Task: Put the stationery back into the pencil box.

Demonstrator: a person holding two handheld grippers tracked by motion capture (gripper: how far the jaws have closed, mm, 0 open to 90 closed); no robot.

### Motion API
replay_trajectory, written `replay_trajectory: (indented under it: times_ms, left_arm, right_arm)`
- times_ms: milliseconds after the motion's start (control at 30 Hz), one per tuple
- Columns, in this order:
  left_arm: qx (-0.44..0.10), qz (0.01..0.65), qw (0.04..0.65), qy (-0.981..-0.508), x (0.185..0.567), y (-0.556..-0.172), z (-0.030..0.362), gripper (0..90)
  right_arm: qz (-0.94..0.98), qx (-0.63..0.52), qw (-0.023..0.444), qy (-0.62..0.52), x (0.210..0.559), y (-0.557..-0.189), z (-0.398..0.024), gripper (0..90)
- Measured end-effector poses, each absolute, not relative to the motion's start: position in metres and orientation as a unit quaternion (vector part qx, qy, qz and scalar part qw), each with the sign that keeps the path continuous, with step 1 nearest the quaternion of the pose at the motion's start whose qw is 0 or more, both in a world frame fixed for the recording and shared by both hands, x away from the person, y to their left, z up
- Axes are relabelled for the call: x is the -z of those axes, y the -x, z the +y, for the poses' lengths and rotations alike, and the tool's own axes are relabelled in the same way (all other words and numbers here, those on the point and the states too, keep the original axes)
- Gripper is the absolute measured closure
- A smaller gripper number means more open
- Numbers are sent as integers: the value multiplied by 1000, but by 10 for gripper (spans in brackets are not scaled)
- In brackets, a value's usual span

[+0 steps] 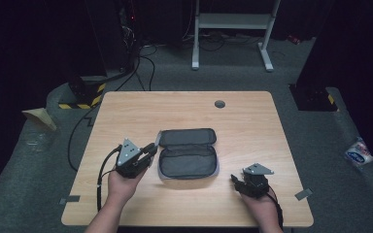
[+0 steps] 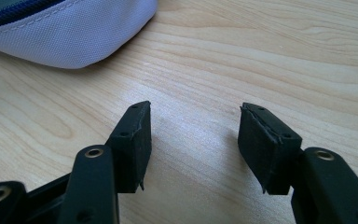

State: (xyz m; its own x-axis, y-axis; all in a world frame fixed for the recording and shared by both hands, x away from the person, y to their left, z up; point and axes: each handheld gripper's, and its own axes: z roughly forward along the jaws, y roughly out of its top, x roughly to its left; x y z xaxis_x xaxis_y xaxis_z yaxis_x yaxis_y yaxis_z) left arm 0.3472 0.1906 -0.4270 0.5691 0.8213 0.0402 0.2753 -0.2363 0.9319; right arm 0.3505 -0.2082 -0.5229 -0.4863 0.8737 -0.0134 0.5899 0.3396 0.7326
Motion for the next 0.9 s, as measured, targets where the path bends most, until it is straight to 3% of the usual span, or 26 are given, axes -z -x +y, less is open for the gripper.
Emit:
replay_trajectory:
  times_ms: [900]
  left_arm:
    - [-232,282,437,-822,443,-380,121,793]
  right_arm:
    - [792,-341,210,-461,523,-351,-208,444]
